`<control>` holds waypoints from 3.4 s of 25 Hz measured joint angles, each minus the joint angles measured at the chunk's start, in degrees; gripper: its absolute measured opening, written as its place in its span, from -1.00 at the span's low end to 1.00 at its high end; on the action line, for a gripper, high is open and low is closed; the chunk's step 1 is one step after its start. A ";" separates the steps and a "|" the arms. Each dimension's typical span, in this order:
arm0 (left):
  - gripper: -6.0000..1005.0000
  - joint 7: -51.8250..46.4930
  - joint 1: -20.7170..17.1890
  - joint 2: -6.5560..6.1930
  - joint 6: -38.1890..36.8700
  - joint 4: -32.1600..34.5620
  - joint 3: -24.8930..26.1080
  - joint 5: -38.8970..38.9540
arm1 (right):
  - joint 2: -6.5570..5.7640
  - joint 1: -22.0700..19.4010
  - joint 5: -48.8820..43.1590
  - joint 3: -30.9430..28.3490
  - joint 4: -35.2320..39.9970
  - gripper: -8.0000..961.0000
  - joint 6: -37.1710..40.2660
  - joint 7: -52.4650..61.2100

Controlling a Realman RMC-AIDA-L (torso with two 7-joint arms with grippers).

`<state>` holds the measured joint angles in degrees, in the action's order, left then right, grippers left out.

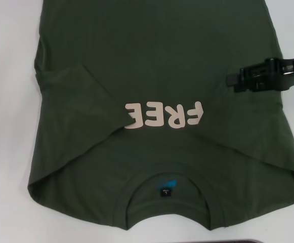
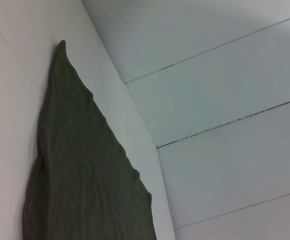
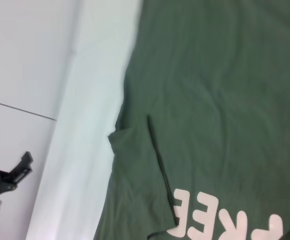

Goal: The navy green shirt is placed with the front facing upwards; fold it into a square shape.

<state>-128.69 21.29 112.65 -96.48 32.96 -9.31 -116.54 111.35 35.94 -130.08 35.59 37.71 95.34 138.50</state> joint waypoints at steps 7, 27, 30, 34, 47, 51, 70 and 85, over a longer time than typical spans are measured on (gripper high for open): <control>0.60 -0.02 0.03 0.01 -0.04 0.00 -0.01 0.00 | -0.92 -1.92 -0.33 0.49 0.13 0.01 -0.32 0.00; 0.59 1.34 -1.06 -2.23 -0.07 2.33 -5.91 -0.59 | -4.52 -8.15 4.88 -14.54 -6.85 0.02 -1.54 -16.69; 0.59 1.34 -1.07 -2.20 -0.04 2.32 -5.93 -0.54 | -4.55 -8.04 6.43 -14.61 -7.24 0.07 0.24 -16.92; 0.58 1.34 -0.86 -2.16 -0.18 2.32 -5.96 -0.50 | -4.13 -7.32 7.41 -13.30 -6.62 0.29 2.72 -17.94; 0.58 -1.64 -2.38 -3.06 -4.58 5.27 -7.62 -3.22 | -4.88 -7.44 7.33 -11.37 -3.95 0.84 8.70 -16.64; 0.58 -4.46 -3.30 -3.11 -8.69 7.86 -7.82 -7.79 | -4.83 -8.47 7.30 -11.29 -1.74 0.80 8.85 -15.68; 0.57 -4.75 -8.16 0.19 -10.11 7.31 -13.64 -11.93 | -4.52 -9.80 4.91 -11.24 -0.62 0.74 5.29 -15.71; 0.55 -2.28 -8.27 0.71 -6.34 3.08 -14.16 -17.11 | -4.49 -9.82 4.93 -11.35 -0.62 0.74 5.30 -15.29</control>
<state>-130.97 13.02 113.36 -102.82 36.04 -23.47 -133.65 106.86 26.12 -125.15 24.24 37.09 100.63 123.21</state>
